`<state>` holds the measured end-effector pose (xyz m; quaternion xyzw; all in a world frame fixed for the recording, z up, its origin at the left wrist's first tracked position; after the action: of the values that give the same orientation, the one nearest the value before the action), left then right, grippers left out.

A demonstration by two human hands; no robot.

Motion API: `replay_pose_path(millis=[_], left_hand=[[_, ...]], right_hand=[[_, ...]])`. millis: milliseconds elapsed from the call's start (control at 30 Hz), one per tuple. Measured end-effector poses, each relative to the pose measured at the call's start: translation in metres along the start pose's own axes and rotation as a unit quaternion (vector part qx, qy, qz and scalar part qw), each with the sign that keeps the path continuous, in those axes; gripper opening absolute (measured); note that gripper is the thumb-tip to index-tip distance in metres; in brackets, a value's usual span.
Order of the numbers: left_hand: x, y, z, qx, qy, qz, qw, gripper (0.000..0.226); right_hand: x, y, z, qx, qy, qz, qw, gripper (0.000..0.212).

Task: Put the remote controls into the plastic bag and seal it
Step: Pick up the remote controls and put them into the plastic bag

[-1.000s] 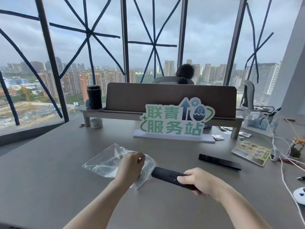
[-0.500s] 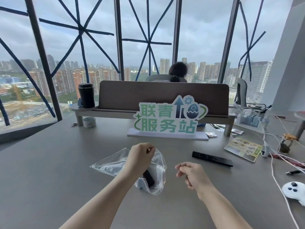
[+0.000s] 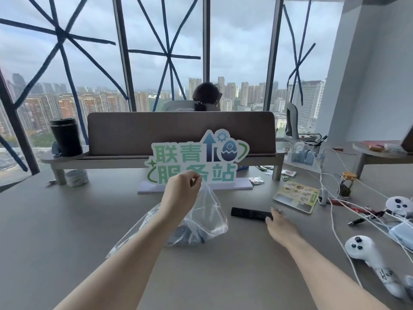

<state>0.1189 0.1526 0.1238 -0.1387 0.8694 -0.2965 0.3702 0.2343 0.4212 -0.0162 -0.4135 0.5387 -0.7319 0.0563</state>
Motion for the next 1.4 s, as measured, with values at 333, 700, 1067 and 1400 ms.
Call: replay_pose_path(millis=[333,700,1067,1400], left_hand=[[0.022,0.034,0.045,0.140,-0.040,-0.059,0.988,0.021],[0.022,0.014,0.056,0.089,-0.098,-0.016,0.991,0.022],[0.031,-0.005,0.079,0.101,-0.081,-0.029,0.991,0.019],[0.054,-0.018,0.106,0.261,-0.058,-0.119,0.956,0.038]], right_hand=[[0.004,-0.004,0.025,-0.028,-0.004,0.099,0.995,0.037],[0.033,-0.089,0.147,0.238,-0.214,-0.123,0.939,0.020],[0.120,0.020,0.162,0.045,-0.225,-0.191,0.954,0.016],[0.114,0.044,0.136,0.003,-0.152,-0.096,0.984,0.017]])
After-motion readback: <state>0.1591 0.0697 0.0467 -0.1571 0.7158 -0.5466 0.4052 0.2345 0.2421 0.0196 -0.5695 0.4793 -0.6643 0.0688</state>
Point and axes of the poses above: each hand's wrist, its own z-axis away from the middle knuckle, its own y-axis out of the palm, x = y × z, the point moved 1 cm from there along -z, towards the middle knuckle, and after that the axes turned 5 degrees about -z, right-handed, at the moved point
